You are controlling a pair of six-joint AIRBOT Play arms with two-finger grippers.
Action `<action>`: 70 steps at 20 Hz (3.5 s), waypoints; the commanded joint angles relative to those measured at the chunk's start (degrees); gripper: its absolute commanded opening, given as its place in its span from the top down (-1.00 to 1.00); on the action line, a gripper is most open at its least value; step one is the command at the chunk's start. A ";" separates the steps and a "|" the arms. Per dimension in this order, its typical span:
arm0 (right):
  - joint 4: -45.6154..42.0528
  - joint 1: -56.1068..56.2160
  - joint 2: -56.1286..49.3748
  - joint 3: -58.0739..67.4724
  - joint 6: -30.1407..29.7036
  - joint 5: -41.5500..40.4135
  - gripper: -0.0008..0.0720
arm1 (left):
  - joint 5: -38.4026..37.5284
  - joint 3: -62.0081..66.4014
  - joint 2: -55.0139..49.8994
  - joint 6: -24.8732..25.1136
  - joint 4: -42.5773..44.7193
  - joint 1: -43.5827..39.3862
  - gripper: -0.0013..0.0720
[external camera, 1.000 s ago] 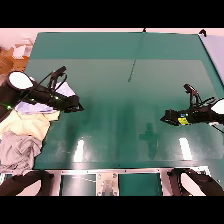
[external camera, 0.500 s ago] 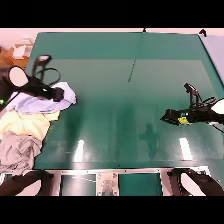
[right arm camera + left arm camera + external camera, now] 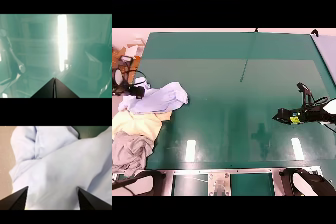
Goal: Fold the shirts.
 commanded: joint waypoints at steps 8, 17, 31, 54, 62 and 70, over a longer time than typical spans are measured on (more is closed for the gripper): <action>0.00 0.07 -0.02 -0.02 0.00 -0.92 0.92 | 1.97 4.15 -9.60 8.50 -8.20 1.86 0.91; -0.04 0.02 -0.02 0.11 0.00 -0.90 0.92 | -7.17 27.58 -5.27 11.32 -32.52 -22.32 0.91; -0.04 -8.87 -0.07 4.44 0.02 -0.22 -0.18 | 4.13 28.85 -19.12 5.09 -41.03 -54.25 -0.58; 14.91 1.73 -11.50 -16.26 -2.14 -12.26 0.87 | 3.50 26.05 -38.53 18.18 -73.33 -34.75 -0.96; -5.42 -10.73 -11.47 4.09 8.24 -2.73 0.93 | 7.45 29.92 -38.53 19.06 -74.34 -41.72 -0.72; -13.77 -15.41 -12.76 6.29 9.94 -4.72 0.93 | 11.21 29.92 -38.53 20.74 -73.94 -44.63 0.88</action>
